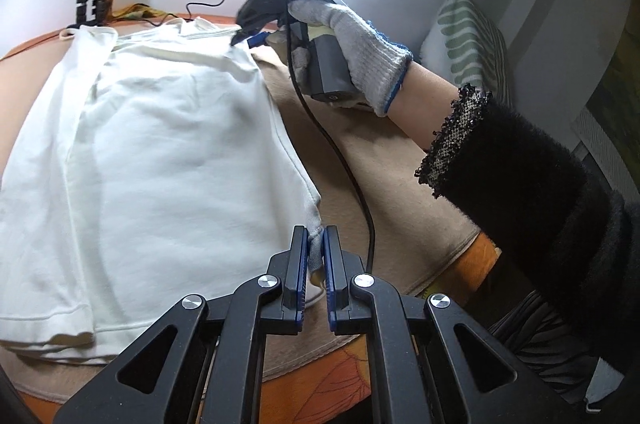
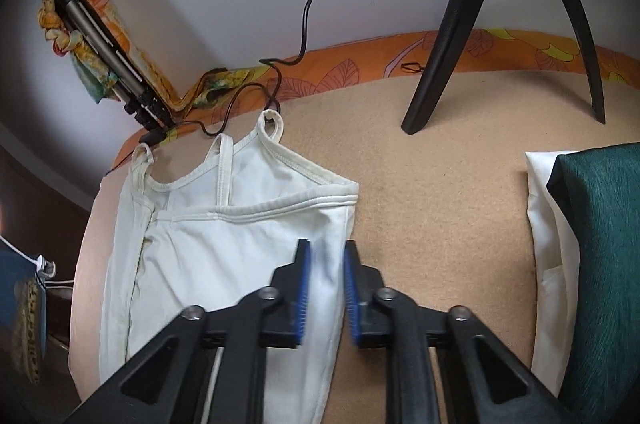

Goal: Fold small clothes
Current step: 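Fold the held side edge over onto the first fold with both grippers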

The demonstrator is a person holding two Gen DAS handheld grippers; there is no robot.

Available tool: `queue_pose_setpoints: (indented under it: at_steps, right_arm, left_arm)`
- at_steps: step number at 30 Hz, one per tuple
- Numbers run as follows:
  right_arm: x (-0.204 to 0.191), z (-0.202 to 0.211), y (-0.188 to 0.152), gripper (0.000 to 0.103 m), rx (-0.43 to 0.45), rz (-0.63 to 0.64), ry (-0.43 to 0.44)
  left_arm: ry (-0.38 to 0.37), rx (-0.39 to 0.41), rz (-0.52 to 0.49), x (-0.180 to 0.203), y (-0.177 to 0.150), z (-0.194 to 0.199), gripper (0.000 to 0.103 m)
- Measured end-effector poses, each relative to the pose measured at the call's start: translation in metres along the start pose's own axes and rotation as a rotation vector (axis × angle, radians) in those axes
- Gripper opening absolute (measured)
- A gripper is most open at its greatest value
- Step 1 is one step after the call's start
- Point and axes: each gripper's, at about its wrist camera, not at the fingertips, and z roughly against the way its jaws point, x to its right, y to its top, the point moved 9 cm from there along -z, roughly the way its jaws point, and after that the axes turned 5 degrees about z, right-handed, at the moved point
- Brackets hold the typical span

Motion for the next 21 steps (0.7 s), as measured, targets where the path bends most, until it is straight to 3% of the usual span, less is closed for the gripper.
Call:
queue_pose_setpoints:
  at_steps: [5, 12, 21]
  right_arm:
    - [-0.013, 0.011, 0.009, 0.001, 0.029, 0.026, -0.007]
    - [-0.062, 0.025, 0.025, 0.000, 0.055, 0.145, -0.044]
    - [-0.138, 0.001, 0.027, 0.000, 0.026, 0.309, -0.103]
  left_arm:
    - [0.001, 0.019, 0.021, -0.004, -0.004, 0.006, 0.006]
    - [0.016, 0.040, 0.068, -0.023, -0.009, 0.019, 0.006]
    - [0.056, 0.069, 0.120, -0.058, -0.012, 0.041, 0.006]
